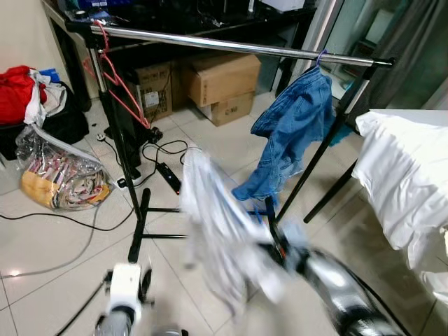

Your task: Hang hanger

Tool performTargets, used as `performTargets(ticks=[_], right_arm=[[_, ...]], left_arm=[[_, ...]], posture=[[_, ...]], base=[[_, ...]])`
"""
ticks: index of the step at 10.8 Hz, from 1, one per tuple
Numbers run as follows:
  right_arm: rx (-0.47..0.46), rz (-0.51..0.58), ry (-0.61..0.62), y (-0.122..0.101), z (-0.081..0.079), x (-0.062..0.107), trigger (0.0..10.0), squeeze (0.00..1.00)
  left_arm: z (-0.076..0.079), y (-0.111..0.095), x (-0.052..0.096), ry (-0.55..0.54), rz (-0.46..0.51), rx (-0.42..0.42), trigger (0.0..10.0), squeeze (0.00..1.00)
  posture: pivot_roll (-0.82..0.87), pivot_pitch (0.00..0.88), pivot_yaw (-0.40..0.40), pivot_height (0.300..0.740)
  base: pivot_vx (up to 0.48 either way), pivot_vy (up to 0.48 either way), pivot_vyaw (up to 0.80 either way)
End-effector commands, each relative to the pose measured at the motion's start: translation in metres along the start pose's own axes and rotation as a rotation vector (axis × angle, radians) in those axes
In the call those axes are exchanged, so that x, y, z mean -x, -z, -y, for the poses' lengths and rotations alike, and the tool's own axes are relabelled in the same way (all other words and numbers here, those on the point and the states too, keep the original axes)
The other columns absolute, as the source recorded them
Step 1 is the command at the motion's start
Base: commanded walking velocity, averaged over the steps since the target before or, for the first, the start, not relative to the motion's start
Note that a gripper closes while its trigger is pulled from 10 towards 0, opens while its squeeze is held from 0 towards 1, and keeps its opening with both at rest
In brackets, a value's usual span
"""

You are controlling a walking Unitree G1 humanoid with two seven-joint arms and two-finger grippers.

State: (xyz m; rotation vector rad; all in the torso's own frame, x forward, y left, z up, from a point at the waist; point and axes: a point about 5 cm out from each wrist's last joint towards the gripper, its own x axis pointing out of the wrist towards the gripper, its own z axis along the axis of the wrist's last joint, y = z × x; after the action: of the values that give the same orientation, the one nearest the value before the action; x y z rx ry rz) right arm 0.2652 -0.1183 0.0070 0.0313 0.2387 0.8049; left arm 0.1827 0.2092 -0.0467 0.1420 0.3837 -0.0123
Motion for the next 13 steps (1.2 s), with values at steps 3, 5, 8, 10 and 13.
performTargets(ticks=[3,5,8,10,13], right_arm=[[-0.003,0.192,0.046,-0.038,0.008,-0.015,10.0,0.00],[-0.062,0.275,0.098,-0.059,0.009,-0.028,10.0,0.00],[-0.162,0.311,0.202,-0.087,0.008,-0.051,10.0,0.00],[-0.169,0.325,0.244,-0.102,0.006,-0.058,10.0,0.00],[-0.140,0.188,0.521,-0.096,0.041,-0.047,10.0,0.00]], left_arm=[[-0.003,-0.041,-0.013,-0.023,0.235,-0.034,10.0,0.00],[-0.001,-0.071,-0.021,-0.003,0.373,-0.030,10.0,0.00],[0.010,-0.107,-0.034,0.055,0.489,-0.024,10.0,0.00],[0.017,-0.113,-0.034,0.090,0.503,-0.017,10.0,0.00],[0.018,-0.115,-0.034,0.087,0.495,-0.010,10.0,0.00]], posture=[[0.29,0.028,-0.110,0.740],[0.30,0.026,-0.112,0.740],[0.29,0.020,-0.102,0.740],[0.29,0.019,-0.099,0.740],[0.29,0.020,-0.104,0.740]], base=[[0.000,0.000,0.00],[0.000,0.000,0.00],[0.000,0.000,0.00],[0.000,0.000,0.00],[0.000,0.000,0.00]])
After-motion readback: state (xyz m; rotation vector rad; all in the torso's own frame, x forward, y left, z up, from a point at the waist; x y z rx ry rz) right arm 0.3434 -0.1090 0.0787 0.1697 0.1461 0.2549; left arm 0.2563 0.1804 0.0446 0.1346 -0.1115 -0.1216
